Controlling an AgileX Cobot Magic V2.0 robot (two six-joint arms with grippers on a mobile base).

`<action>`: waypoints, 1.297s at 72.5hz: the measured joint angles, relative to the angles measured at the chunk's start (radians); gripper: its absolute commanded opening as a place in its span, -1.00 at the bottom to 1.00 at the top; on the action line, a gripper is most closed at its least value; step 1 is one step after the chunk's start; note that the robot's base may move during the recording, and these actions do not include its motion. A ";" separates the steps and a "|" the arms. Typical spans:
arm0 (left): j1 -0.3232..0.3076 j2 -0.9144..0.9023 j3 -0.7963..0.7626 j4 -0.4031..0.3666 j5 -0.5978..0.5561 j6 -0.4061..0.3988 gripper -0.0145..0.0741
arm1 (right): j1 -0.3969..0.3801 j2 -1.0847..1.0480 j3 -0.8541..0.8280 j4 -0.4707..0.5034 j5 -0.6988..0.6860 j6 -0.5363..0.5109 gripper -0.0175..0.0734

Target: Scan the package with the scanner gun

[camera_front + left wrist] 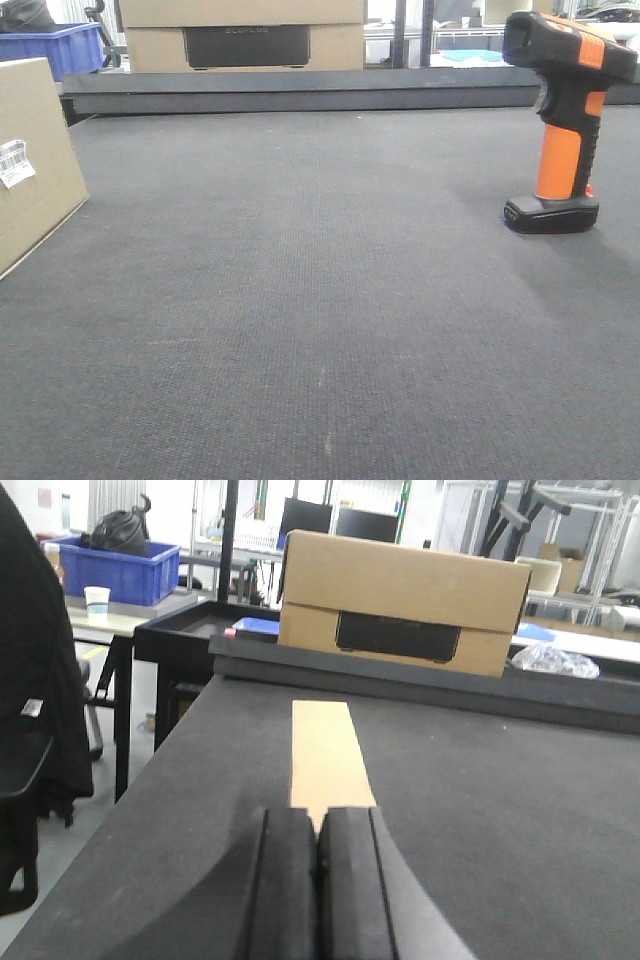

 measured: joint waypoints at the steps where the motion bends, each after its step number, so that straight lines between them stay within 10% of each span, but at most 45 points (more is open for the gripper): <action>1: 0.000 0.000 0.014 -0.002 -0.021 0.000 -0.92 | 0.000 0.000 0.000 0.000 0.000 0.000 -0.98; 21: -0.002 -0.002 0.266 -0.019 -0.291 0.010 -0.92 | 0.000 0.000 0.000 0.000 0.000 0.000 -0.98; 58: -0.085 -0.002 0.276 -0.042 -0.302 0.067 -0.92 | 0.000 0.000 0.000 0.000 -0.002 0.000 -0.98; 94: 0.011 -0.002 0.276 -0.042 -0.291 0.069 -0.92 | 0.000 0.000 0.000 0.000 -0.002 0.000 -0.98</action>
